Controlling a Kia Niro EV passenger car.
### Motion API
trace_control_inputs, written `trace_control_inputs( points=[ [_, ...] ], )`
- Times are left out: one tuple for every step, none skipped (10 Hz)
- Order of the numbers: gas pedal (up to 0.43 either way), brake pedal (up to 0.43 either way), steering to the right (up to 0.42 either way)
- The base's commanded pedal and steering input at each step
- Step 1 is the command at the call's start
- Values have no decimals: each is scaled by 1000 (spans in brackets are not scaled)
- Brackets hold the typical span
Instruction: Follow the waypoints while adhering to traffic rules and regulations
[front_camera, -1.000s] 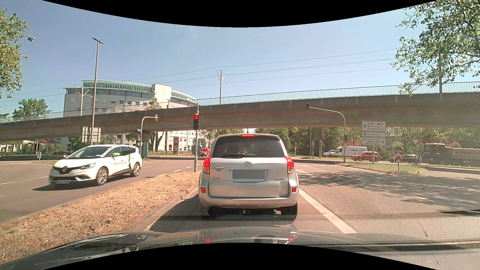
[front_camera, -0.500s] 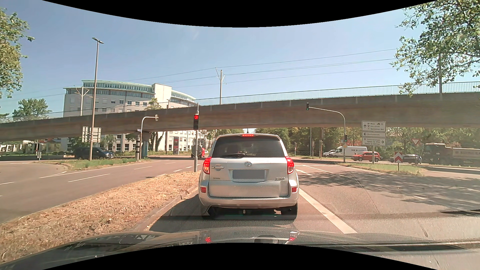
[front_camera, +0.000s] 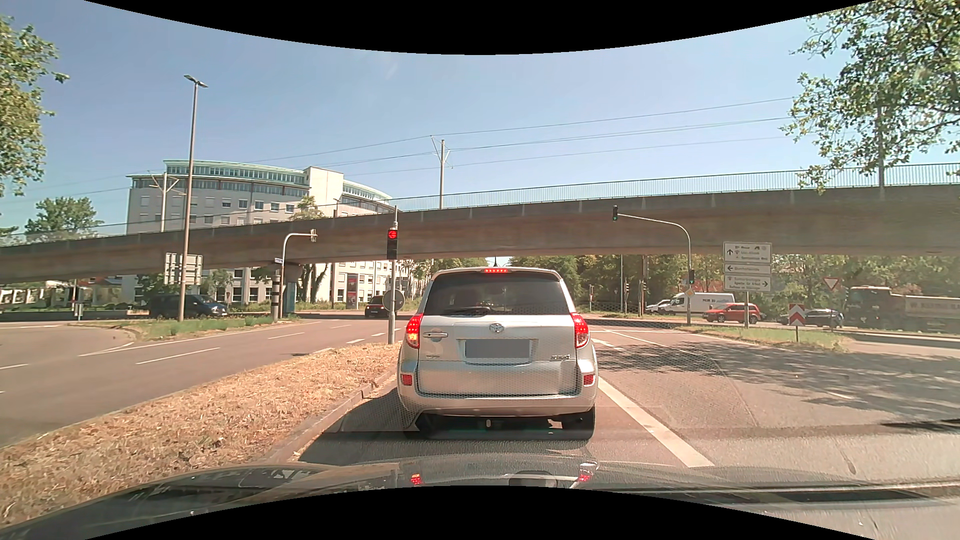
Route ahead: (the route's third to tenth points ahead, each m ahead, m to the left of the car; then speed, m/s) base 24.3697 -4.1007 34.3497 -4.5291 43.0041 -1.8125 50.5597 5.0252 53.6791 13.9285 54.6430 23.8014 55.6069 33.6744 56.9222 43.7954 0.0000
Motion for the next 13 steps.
trace_control_inputs(
  points=[
    [0, 226, 0],
    [0, 226, 0],
    [0, 226, -1],
    [0, 226, -1],
    [0, 226, -1],
    [0, 226, 0],
    [0, 226, 0],
    [0, 226, -1],
    [0, 226, 0],
    [0, 226, 0],
    [0, 226, -1],
    [0, 226, -1],
    [0, 226, -1]
  ],
)
